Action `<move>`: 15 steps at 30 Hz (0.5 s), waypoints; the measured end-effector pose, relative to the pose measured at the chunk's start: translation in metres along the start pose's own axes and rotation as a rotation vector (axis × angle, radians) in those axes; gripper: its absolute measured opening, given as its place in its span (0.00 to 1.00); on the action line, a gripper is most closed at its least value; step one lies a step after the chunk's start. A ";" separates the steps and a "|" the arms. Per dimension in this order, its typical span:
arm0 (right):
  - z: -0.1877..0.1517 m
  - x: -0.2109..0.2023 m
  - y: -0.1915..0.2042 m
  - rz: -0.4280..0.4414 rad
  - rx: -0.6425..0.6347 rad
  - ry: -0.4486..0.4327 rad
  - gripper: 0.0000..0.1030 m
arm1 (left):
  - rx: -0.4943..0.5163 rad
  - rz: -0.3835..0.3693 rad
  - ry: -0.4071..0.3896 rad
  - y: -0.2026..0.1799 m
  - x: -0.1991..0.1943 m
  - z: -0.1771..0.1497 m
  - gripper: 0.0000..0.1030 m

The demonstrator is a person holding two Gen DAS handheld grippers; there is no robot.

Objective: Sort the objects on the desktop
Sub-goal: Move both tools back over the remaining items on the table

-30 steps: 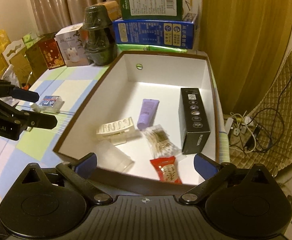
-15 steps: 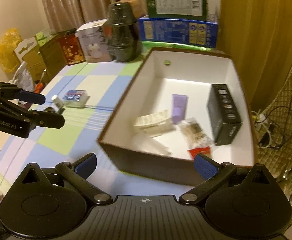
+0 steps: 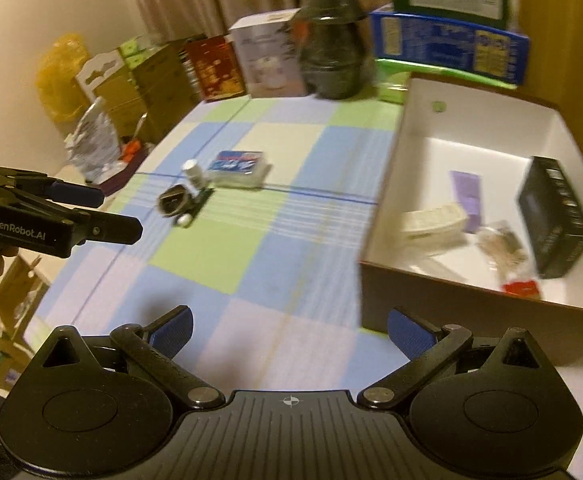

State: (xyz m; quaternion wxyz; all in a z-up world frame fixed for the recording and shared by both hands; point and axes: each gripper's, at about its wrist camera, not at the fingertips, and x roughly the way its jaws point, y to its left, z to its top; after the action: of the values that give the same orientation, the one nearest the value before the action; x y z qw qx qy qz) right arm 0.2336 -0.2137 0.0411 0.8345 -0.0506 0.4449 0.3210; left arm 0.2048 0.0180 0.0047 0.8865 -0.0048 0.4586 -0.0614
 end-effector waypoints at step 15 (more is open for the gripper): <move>0.016 0.044 0.048 0.041 -0.019 0.026 0.98 | -0.082 0.046 0.022 0.066 -0.004 -0.021 0.84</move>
State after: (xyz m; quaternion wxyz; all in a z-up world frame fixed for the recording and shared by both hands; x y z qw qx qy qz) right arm 0.2346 -0.1479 0.0261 0.8214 -0.0536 0.4538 0.3413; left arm 0.1924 0.0852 -0.0081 0.8816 -0.0298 0.4706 -0.0221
